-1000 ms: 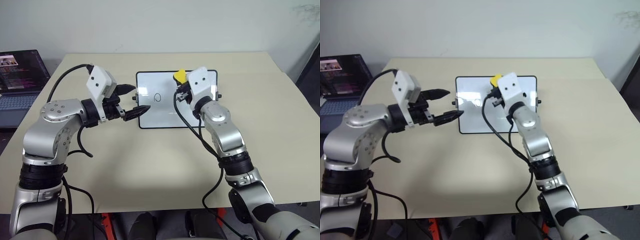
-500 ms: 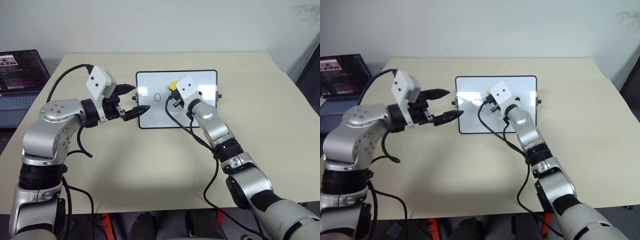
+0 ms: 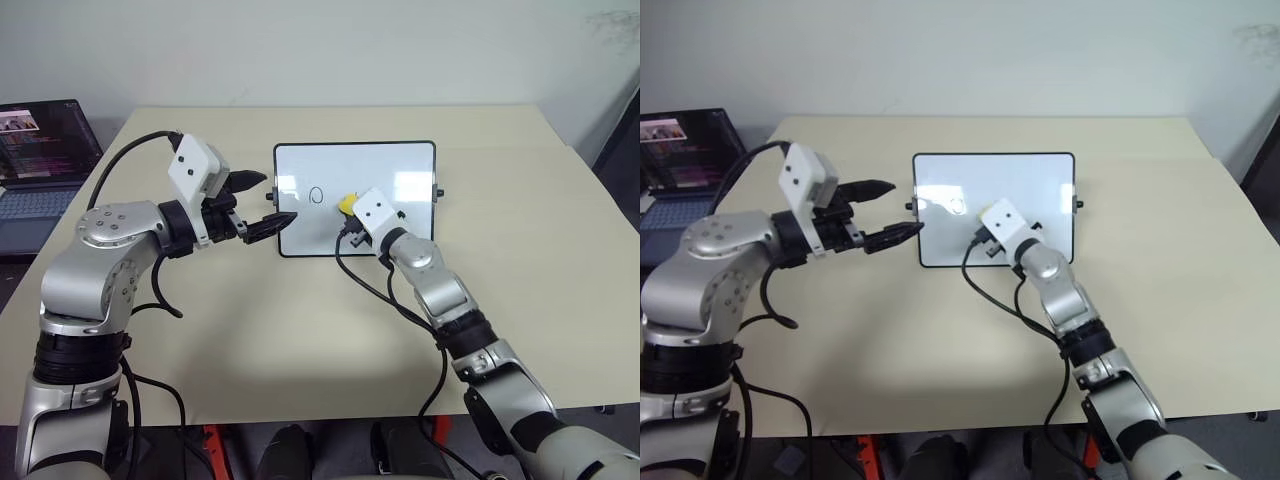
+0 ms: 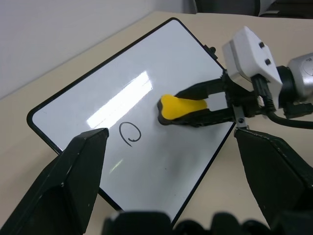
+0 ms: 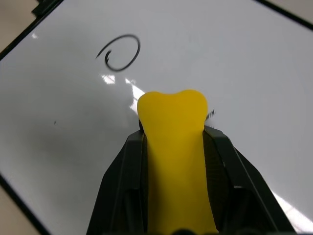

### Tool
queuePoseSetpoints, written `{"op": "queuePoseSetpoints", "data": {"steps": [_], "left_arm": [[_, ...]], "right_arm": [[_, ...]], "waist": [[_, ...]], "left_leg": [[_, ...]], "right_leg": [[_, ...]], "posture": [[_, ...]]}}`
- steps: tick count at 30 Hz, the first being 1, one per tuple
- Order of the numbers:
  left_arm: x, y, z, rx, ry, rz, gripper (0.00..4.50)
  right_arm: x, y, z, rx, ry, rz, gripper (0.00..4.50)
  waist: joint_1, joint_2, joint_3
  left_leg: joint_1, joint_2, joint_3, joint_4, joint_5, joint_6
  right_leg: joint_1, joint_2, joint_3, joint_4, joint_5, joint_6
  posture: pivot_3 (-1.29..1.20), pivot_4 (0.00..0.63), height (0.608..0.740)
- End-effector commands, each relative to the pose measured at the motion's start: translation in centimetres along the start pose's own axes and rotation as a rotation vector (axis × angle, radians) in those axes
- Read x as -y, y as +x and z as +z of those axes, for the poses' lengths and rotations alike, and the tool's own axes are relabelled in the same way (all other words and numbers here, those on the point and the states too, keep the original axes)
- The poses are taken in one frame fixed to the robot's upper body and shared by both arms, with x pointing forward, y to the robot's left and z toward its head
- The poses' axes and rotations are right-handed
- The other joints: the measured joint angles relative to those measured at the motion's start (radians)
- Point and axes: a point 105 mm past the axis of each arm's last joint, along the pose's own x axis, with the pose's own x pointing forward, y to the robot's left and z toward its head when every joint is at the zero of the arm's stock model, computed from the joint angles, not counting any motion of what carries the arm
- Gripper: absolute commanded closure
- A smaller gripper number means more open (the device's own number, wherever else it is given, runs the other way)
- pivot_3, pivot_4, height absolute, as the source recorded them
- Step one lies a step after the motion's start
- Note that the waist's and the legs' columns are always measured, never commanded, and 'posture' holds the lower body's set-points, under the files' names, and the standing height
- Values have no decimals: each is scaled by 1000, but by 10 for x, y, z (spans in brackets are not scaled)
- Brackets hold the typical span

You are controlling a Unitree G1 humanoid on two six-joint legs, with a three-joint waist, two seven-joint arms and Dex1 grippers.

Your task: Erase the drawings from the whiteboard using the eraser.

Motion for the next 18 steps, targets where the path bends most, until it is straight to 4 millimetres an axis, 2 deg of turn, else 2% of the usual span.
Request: {"op": "queuePoseSetpoints", "data": {"steps": [1, 6, 10, 12, 16, 18], "left_arm": [[0, -4, 15, 37, 44, 5, 0], [-1, -3, 15, 37, 44, 1, 0], [-1, -1, 16, 42, 47, -4, 0], [-1, 0, 17, 45, 49, -7, 0], [-1, 2, 18, 51, 52, -12, 0], [-1, 3, 18, 53, 54, -14, 0]], "right_arm": [[3, -9, -11, -49, -3, 0, 3296], [11, -17, -17, -71, 2, -21, 3296], [20, -20, -7, -37, 25, -53, 3296], [24, -20, 4, 2, 37, -66, 3296], [34, -21, 44, 164, 126, -116, 3296], [37, -21, 55, 208, 140, -138, 3296]], "waist": [[1, 0, 0], [4, 0, 0], [5, 0, 0], [5, 0, 0], [5, 0, 0], [1, 0, 0]], "left_leg": [[0, 0, 0, 0, 0, 0], [0, 0, 0, 0, 0, 0], [0, 0, 0, 0, 0, 0], [0, 0, 0, 0, 0, 0], [0, 0, 0, 0, 0, 0], [0, 0, 0, 0, 0, 0]], "right_leg": [[0, 0, 0, 0, 0, 0], [0, 0, 0, 0, 0, 0], [0, 0, 0, 0, 0, 0], [0, 0, 0, 0, 0, 0], [0, 0, 0, 0, 0, 0], [0, 0, 0, -1, 0, 0]], "posture": [[0, 150, 740], [0, 150, 740], [0, 150, 740], [0, 150, 740], [0, 150, 740], [0, 150, 740]]}}
